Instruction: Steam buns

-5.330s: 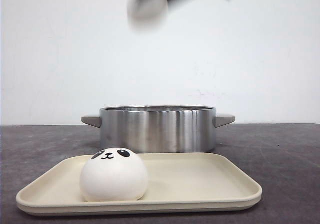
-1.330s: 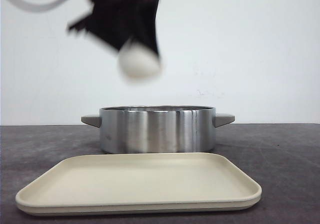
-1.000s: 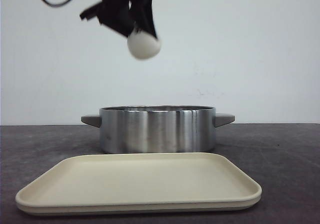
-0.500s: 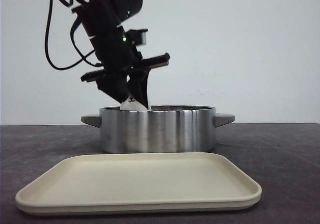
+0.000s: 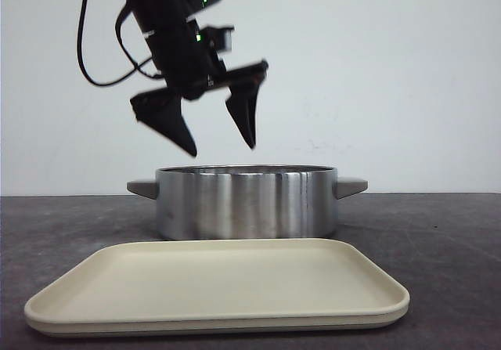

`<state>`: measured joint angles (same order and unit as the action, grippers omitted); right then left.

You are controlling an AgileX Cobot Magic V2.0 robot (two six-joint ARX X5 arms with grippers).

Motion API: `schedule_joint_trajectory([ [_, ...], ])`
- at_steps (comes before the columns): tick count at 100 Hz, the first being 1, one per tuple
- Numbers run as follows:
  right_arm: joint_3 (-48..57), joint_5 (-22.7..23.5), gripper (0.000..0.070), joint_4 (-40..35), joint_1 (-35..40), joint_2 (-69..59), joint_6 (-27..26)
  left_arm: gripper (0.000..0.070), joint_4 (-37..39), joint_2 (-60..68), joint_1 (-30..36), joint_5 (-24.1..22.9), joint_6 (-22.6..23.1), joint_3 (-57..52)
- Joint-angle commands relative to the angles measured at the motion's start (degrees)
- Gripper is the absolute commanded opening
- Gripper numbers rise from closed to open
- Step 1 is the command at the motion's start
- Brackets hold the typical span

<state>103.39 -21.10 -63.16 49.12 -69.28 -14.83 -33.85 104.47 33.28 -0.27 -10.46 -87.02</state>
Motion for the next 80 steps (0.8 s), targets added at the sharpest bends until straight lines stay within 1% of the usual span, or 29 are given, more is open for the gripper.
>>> schedule_joint_trajectory([
  [1, -1.9, -0.4, 0.0017, 1.0, 0.6, -0.7, -0.1, 0.0245, 0.4, -3.9, 0.7, -0.7, -0.7, -1.0],
  [8, -5.9, -1.5, 0.0017, 2.5, 0.6, -0.5, -0.1, 0.0081, 0.9, -8.5, 1.3, -1.6, -0.8, -1.0],
  [11, -8.0, -1.8, 0.0018, 3.7, 0.6, -0.2, -0.1, 0.0025, 0.9, -10.6, 1.3, -2.2, -0.8, -1.0],
  [13, -9.5, -1.9, 0.0018, 4.9, 0.6, 0.0, -0.1, 0.0000, 0.9, -12.1, 1.4, -2.5, -1.0, -1.0],
  [24, -19.9, -0.5, 0.0018, 15.1, 0.6, 2.1, -0.1, 0.0000, 1.2, -20.7, 1.4, -3.8, -0.9, -0.6],
  [33, -29.4, 3.4, 0.0018, 26.4, 0.6, 4.3, -0.1, 0.0000, 2.1, -28.4, 1.4, -5.0, -0.3, 1.2],
  [41, -37.2, 7.5, 0.0017, 36.0, 0.6, 6.1, -0.1, 0.0000, 2.2, -35.6, 1.3, -7.5, -0.2, 4.3],
  [47, -42.1, 10.1, 0.0018, 42.3, 0.7, 7.0, 0.7, 0.0000, 2.1, -41.3, 1.3, -9.2, 0.0, 7.6],
  [55, -47.3, 12.9, 0.0017, 49.9, 0.8, 7.6, 2.3, 0.0000, 2.1, -48.8, 1.2, -9.9, -0.1, 13.4],
  [64, -50.6, 13.6, 0.0018, 56.8, 1.0, 7.6, 2.2, 0.0000, 2.1, -56.8, 1.2, -10.7, -0.1, 20.5],
  [70, -50.9, 13.6, 0.0017, 59.1, 0.9, 7.5, 2.2, 0.0000, 1.7, -61.6, 1.2, -10.9, -0.4, 24.8],
  [80, -50.9, 13.6, 0.0018, 62.3, 1.0, 7.5, 2.1, 0.0000, -0.1, -66.9, 1.2, -10.9, -1.2, 28.3],
])
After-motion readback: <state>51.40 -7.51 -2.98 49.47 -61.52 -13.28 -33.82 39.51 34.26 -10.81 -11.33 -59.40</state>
